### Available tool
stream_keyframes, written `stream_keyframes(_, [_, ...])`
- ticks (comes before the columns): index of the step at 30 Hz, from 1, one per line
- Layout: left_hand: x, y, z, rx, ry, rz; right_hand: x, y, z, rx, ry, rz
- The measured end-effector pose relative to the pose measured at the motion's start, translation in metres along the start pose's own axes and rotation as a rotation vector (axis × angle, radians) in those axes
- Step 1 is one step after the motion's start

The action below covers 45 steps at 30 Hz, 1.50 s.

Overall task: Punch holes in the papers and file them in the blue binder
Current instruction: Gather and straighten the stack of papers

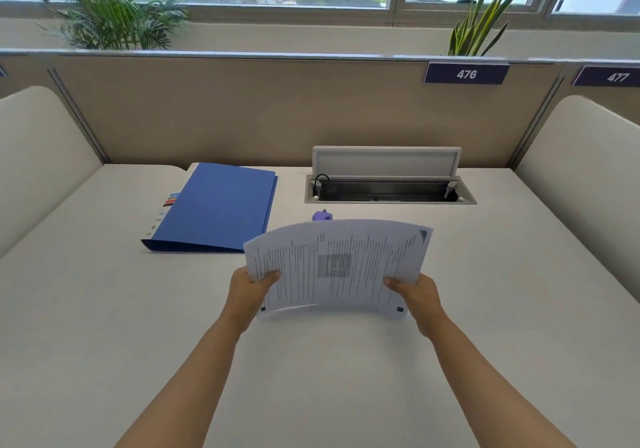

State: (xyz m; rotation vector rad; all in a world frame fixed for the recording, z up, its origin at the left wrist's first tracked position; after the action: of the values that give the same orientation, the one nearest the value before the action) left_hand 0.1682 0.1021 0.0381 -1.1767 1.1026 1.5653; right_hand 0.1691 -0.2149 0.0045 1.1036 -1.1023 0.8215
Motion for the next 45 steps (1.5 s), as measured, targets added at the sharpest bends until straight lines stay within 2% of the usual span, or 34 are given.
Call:
stream_keyframes(3, [-0.019,-0.005,0.003,-0.034,-0.073,-0.056,0.012,-0.003,-0.002,-0.007,0.044,0.05])
stream_keyframes(4, [-0.029,-0.006,0.003,-0.033,-0.121,-0.094,0.018,-0.005,0.0,-0.052,0.083,0.067])
stream_keyframes(6, [-0.053,-0.008,0.001,-0.022,-0.293,-0.197,0.039,0.0,0.016,-0.26,0.191,0.127])
stream_keyframes(8, [-0.081,-0.008,-0.006,-0.014,-0.545,-0.31,0.087,0.014,0.017,-0.397,0.386,0.37])
stream_keyframes(10, [-0.105,-0.009,-0.018,0.01,-0.782,-0.409,0.136,0.029,-0.011,-0.325,0.611,0.667])
stream_keyframes(11, [-0.117,-0.009,-0.025,0.023,-0.884,-0.461,0.15,0.033,-0.028,-0.247,0.707,0.742])
stream_keyframes(14, [-0.152,0.0,-0.041,0.045,-1.018,-0.58,0.16,0.028,-0.057,-0.062,0.8,0.711])
stream_keyframes(17, [-0.175,0.007,-0.052,0.06,-1.059,-0.662,0.148,0.02,-0.059,0.074,0.548,0.51])
stream_keyframes(18, [-0.181,0.009,-0.05,0.013,-1.042,-0.709,0.142,0.018,-0.057,0.087,0.487,0.479])
stream_keyframes(20, [-0.195,0.014,-0.029,-0.245,-0.905,-0.856,0.131,0.015,-0.049,0.08,0.376,0.445])
stream_keyframes(21, [-0.195,0.016,-0.013,-0.38,-0.79,-0.872,0.126,0.012,-0.044,0.073,0.303,0.419])
stream_keyframes(22, [-0.187,0.013,0.004,-0.444,-0.634,-0.81,0.121,0.011,-0.039,0.072,0.219,0.387])
stream_keyframes(23, [-0.171,0.003,0.016,-0.409,-0.444,-0.677,0.118,0.011,-0.036,0.078,0.137,0.357])
stream_keyframes(25, [-0.13,-0.018,0.006,-0.118,-0.09,-0.349,0.116,0.012,-0.032,0.104,0.021,0.325])
stream_keyframes(26, [-0.113,-0.023,-0.009,0.048,0.016,-0.241,0.117,0.013,-0.032,0.122,-0.01,0.321])
stream_keyframes(28, [-0.097,-0.02,-0.03,0.252,0.076,-0.155,0.119,0.015,-0.035,0.148,-0.04,0.324])
stream_keyframes(29, [-0.095,-0.018,-0.034,0.279,0.081,-0.148,0.12,0.016,-0.036,0.145,-0.052,0.328])
stream_keyframes(34, [-0.094,-0.013,-0.039,0.154,0.136,-0.186,0.116,0.016,-0.028,-0.001,-0.124,0.354])
stream_keyframes(37, [-0.079,-0.009,-0.04,0.095,0.141,-0.179,0.094,0.017,-0.028,-0.052,-0.155,0.305])
stream_keyframes(41, [-0.047,-0.004,-0.044,0.087,0.103,-0.084,0.059,0.02,-0.036,-0.033,-0.115,0.204])
stream_keyframes(45, [-0.06,-0.007,-0.039,0.071,0.117,-0.128,0.074,0.019,-0.036,-0.032,-0.093,0.253])
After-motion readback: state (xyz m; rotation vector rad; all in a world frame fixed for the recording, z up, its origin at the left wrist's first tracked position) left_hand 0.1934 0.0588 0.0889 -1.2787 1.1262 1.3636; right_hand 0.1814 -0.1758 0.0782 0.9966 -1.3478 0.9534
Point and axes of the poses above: each hand's wrist, its own y-axis away from the middle knuckle, its own z-axis out of the back of the hand, x = y × z, the point moved 10 cm from there along -y, towards the middle knuckle, and after that the axes turned 3 degrees about -x, right-handed, at the moved point
